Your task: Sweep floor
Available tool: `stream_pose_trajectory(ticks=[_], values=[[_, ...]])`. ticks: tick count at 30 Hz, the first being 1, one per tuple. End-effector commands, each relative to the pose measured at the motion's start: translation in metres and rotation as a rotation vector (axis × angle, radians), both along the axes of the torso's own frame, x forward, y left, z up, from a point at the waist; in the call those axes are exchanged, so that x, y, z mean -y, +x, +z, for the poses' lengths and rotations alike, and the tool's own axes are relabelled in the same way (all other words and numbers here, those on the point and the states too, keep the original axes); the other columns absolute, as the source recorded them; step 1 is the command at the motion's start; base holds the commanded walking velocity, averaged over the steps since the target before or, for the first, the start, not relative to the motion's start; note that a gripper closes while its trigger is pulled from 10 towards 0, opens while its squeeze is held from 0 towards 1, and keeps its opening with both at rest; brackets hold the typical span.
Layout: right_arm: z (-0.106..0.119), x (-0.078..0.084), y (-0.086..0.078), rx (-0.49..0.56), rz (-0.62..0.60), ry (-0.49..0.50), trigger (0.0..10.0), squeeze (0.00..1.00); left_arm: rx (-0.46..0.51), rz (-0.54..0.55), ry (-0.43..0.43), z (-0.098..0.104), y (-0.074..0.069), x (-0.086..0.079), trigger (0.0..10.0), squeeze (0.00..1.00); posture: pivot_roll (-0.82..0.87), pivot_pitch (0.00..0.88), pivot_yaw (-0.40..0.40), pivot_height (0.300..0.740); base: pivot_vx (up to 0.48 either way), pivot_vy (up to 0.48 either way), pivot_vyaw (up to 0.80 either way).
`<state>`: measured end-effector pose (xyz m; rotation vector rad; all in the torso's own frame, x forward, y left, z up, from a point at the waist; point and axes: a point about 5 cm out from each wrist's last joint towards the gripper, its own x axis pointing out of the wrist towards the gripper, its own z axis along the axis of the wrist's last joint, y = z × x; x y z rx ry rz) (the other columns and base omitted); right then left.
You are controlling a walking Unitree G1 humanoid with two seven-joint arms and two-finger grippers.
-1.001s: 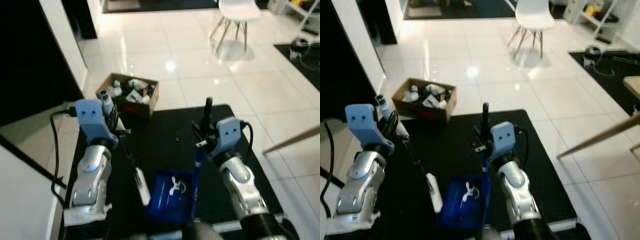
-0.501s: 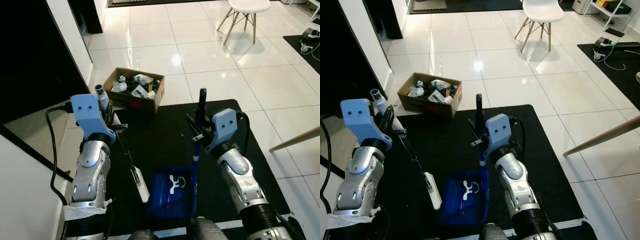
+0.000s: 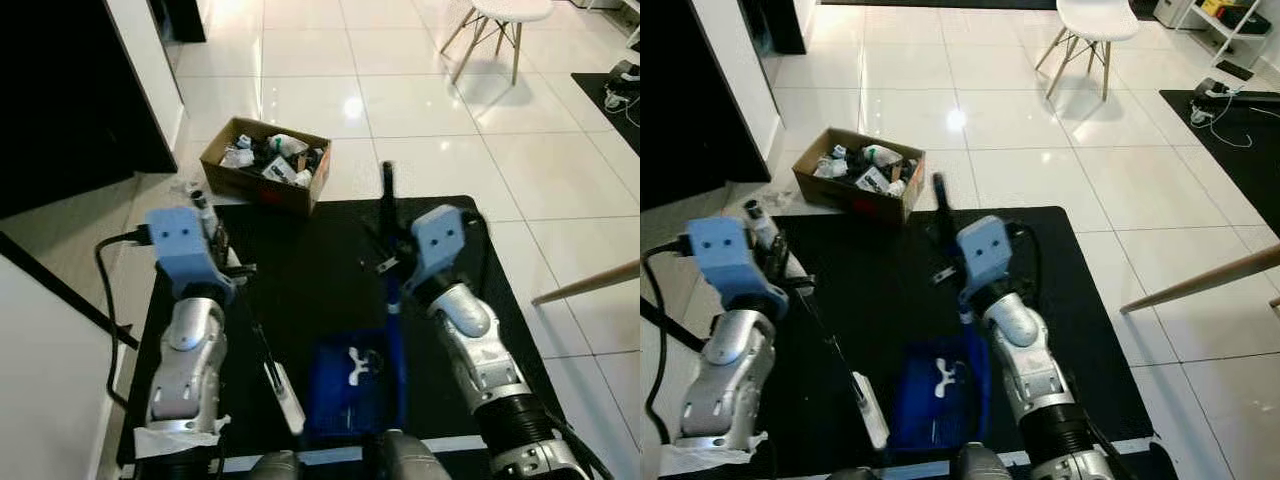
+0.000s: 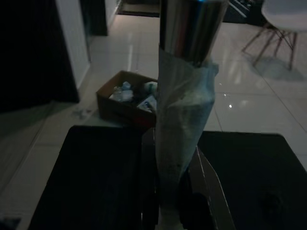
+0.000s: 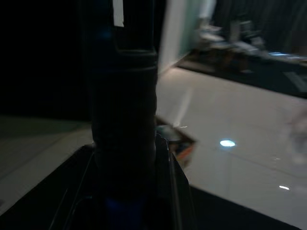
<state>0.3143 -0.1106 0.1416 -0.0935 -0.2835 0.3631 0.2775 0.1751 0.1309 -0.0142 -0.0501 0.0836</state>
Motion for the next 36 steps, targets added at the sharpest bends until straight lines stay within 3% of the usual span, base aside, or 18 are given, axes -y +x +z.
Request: stream_pose_trajectory(ticks=[1,7,15,18,22,27,28,31,36], values=[[0.01,0.009,0.003,0.062,-0.054,0.004,10.0,0.0,0.037,0.021,0.008,0.004,0.001,-0.001,10.0,0.0,0.03,0.102,-0.044,0.74,0.0,0.0,0.0],[0.011,0.028,0.006,0.086,-0.223,-0.002,10.0,0.0,0.024,0.134,-0.087,0.006,0.0,-0.002,10.0,0.0,0.02,0.085,-0.042,0.74,0.0,0.0,0.0],[0.008,0.046,0.012,0.089,-0.305,-0.012,10.0,0.0,0.027,0.026,-0.051,0.0,0.004,0.018,10.0,0.0,0.04,0.063,-0.022,0.74,0.0,0.0,0.0],[0.009,0.048,0.013,0.082,-0.334,0.022,10.0,0.0,0.04,-0.014,-0.034,0.004,0.008,0.025,10.0,0.0,0.03,0.065,-0.011,0.74,0.0,0.0,0.0],[0.012,0.048,0.016,0.089,-0.346,0.032,10.0,0.0,0.082,-0.036,-0.014,0.014,0.014,0.021,10.0,0.0,0.02,0.069,0.017,0.74,0.0,0.0,0.0],[0.014,0.045,0.018,0.09,-0.342,0.037,10.0,0.0,0.114,-0.053,-0.015,0.022,0.019,0.018,10.0,0.0,0.02,0.043,-0.023,0.74,0.0,0.0,0.0],[0.012,0.042,0.019,0.09,-0.292,0.012,10.0,0.0,0.137,-0.04,-0.026,0.025,0.022,0.018,10.0,0.0,0.03,0.048,-0.021,0.74,0.0,0.0,0.0],[0.009,0.046,0.018,0.09,-0.264,-0.023,10.0,0.0,0.154,-0.052,-0.024,0.027,0.024,0.024,10.0,0.0,0.04,0.048,-0.039,0.74,0.0,0.0,0.0],[0.01,0.046,0.02,0.085,-0.296,0.009,10.0,0.0,0.15,-0.064,-0.028,0.027,0.027,0.024,10.0,0.0,0.02,0.029,-0.008,0.74,0.0,0.0,0.0]])
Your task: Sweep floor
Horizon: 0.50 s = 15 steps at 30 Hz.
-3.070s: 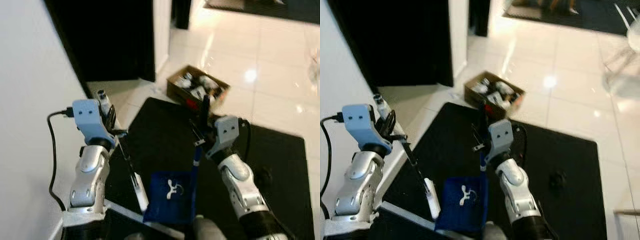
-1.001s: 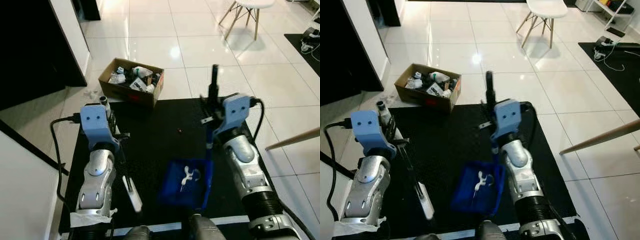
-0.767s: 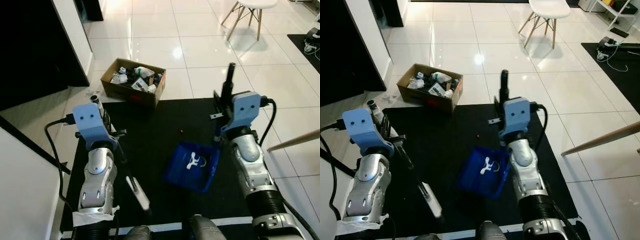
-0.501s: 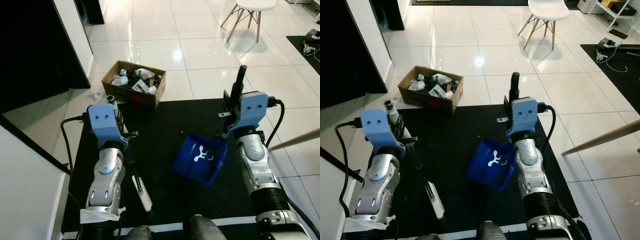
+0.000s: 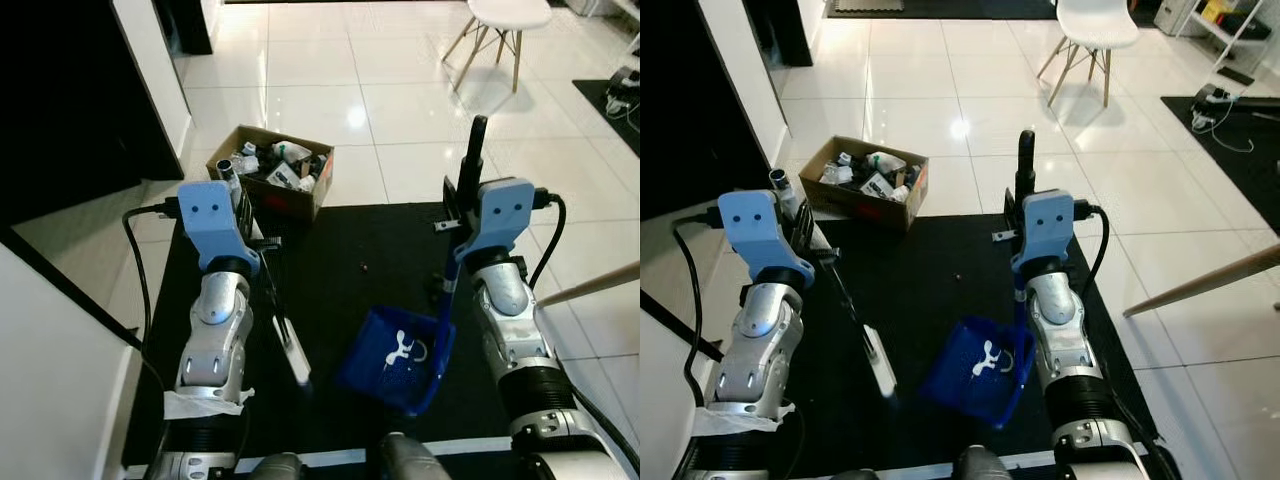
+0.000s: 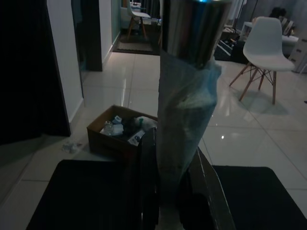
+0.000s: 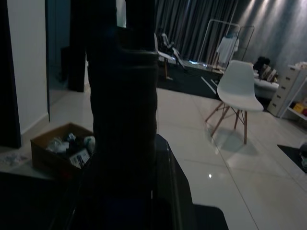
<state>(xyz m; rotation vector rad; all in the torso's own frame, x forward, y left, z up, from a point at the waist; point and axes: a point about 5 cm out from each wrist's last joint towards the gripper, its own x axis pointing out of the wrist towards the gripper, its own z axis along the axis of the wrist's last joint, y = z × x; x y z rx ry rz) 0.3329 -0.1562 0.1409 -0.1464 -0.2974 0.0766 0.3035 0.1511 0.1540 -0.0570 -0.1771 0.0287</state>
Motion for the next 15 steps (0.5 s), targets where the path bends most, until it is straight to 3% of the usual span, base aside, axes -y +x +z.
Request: stream_pose_trajectory(ticks=[1,6,13,15], values=[[0.013,-0.002,0.001,0.063,-0.007,0.015,10.0,0.0,0.026,-0.016,0.013,0.005,0.002,0.0,10.0,0.0,0.02,0.033,-0.015,0.74,0.0,0.0,0.0],[0.011,-0.013,0.002,0.063,-0.002,0.026,10.0,0.0,0.04,-0.028,0.025,0.007,0.006,0.002,10.0,0.0,0.0,0.013,0.004,0.74,0.0,0.0,0.0],[0.011,-0.012,0.003,0.065,-0.003,0.027,10.0,0.0,0.051,-0.045,0.037,0.007,0.008,0.008,10.0,0.0,-0.01,0.022,0.002,0.74,0.0,0.0,0.0],[0.011,-0.009,0.003,0.067,-0.003,0.021,10.0,0.0,0.056,-0.051,0.039,0.007,0.009,0.01,10.0,0.0,-0.01,0.018,0.004,0.74,0.285,0.0,0.0]])
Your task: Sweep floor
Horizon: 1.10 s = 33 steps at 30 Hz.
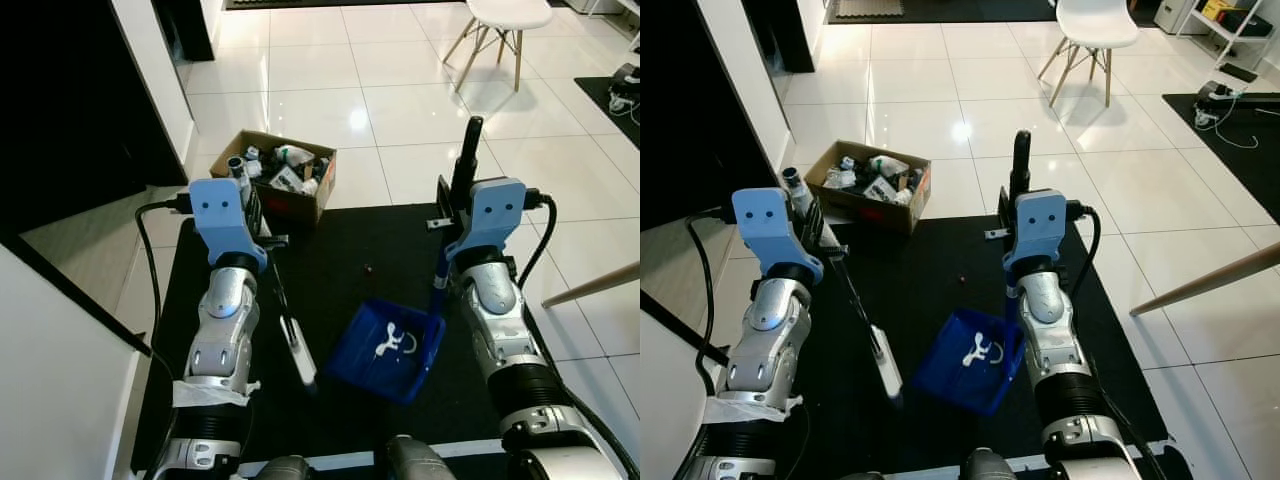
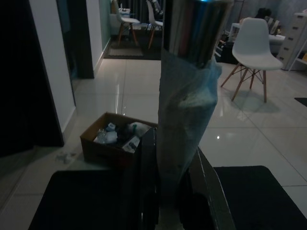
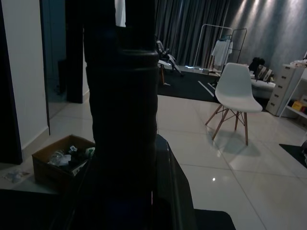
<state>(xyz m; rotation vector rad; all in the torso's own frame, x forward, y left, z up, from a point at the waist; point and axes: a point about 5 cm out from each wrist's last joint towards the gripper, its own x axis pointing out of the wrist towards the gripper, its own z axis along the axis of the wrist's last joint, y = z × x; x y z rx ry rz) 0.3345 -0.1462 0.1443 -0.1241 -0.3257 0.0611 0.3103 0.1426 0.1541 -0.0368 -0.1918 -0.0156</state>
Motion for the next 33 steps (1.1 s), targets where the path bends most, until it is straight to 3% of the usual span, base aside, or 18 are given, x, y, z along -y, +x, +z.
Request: stream_pose_trajectory(ticks=[1,33], values=[[0.0075,0.0055,0.0019,0.039,-0.002,-0.009,10.0,0.0,0.044,-0.017,0.016,0.0063,0.0013,0.0044,10.0,0.0,-0.01,0.025,0.003,0.74,0.401,0.0,0.0],[0.0042,0.0082,0.0037,0.027,-0.001,-0.019,10.0,0.0,0.052,-0.032,0.011,0.0043,0.0028,0.0097,10.0,0.0,0.0,0.03,0.001,0.74,0.477,0.0,0.0]])
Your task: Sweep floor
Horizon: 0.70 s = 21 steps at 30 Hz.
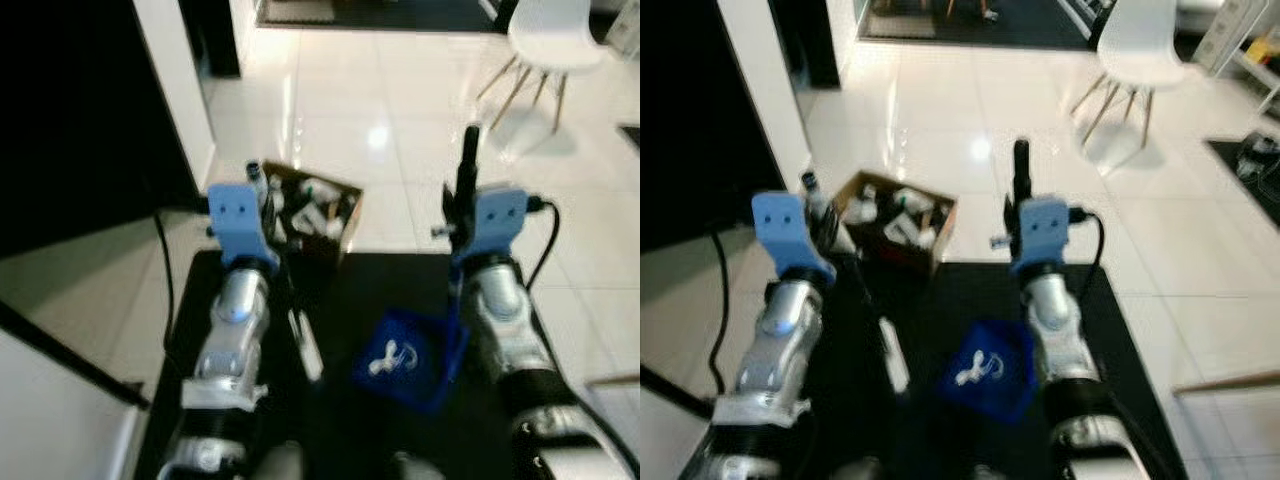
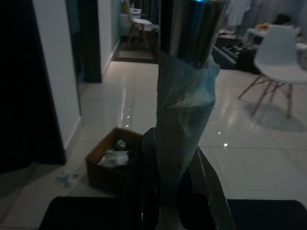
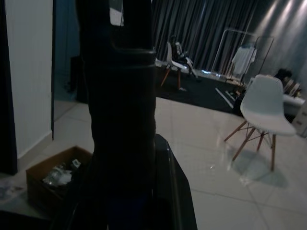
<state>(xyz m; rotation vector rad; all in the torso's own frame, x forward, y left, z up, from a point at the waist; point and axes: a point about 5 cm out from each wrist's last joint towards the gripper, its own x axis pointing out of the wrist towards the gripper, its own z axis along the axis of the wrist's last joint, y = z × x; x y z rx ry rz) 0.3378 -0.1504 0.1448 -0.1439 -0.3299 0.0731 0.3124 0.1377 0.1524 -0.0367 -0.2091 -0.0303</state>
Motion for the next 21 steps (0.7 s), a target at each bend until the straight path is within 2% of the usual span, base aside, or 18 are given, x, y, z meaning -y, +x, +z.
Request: stream_pose_trajectory(ticks=[1,6,21], values=[[0.0036,0.0042,0.0005,0.023,-0.01,0.003,10.0,0.0,0.035,-0.018,0.009,0.0061,0.0008,0.0049,10.0,0.0,0.0,0.028,0.002,0.74,0.465,0.0,0.0],[0.0035,0.0047,0.001,0.021,-0.011,0.005,10.0,0.0,0.041,-0.025,0.012,0.0072,0.0008,0.0064,10.0,0.0,0.0,0.026,0.003,0.74,0.434,-0.148,0.0],[0.0029,0.0063,0.0011,0.022,-0.014,0.005,10.0,0.0,0.048,-0.043,0.014,0.0077,0.0023,0.0109,10.0,0.0,-0.01,0.023,0.007,0.74,0.357,-0.316,0.0]])
